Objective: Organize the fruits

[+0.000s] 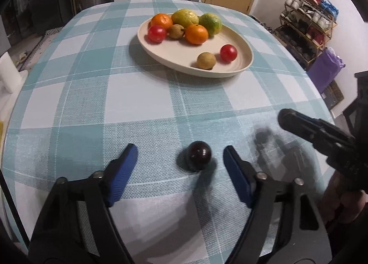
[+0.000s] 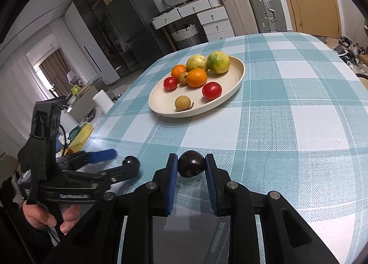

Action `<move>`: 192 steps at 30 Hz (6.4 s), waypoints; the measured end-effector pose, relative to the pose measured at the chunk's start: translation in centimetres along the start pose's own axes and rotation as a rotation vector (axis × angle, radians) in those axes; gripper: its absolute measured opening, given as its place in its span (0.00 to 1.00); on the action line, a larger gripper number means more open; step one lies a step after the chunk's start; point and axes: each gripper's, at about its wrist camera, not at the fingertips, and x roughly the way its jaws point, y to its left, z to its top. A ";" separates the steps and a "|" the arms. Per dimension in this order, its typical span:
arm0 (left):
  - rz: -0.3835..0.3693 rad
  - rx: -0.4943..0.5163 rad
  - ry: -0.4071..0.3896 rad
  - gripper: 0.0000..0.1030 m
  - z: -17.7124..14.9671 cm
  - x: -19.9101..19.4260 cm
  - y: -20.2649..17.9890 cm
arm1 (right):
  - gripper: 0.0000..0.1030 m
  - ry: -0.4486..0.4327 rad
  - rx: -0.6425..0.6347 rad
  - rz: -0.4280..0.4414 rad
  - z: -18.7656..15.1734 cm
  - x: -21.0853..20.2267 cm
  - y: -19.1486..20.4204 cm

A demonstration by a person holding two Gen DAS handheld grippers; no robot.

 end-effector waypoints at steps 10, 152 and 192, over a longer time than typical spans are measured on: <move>-0.093 0.070 0.020 0.19 0.1 -0.4 -2.0 | 0.24 -0.003 0.007 0.010 0.0 0.2 -0.3; 0.265 -0.019 -0.794 0.99 3.2 -11.2 0.2 | 1.00 -0.654 -0.294 -0.343 4.8 -6.1 4.0; 0.223 0.026 -0.713 0.99 3.6 -5.3 0.4 | 1.00 -0.487 -0.277 -0.327 4.5 -2.1 1.3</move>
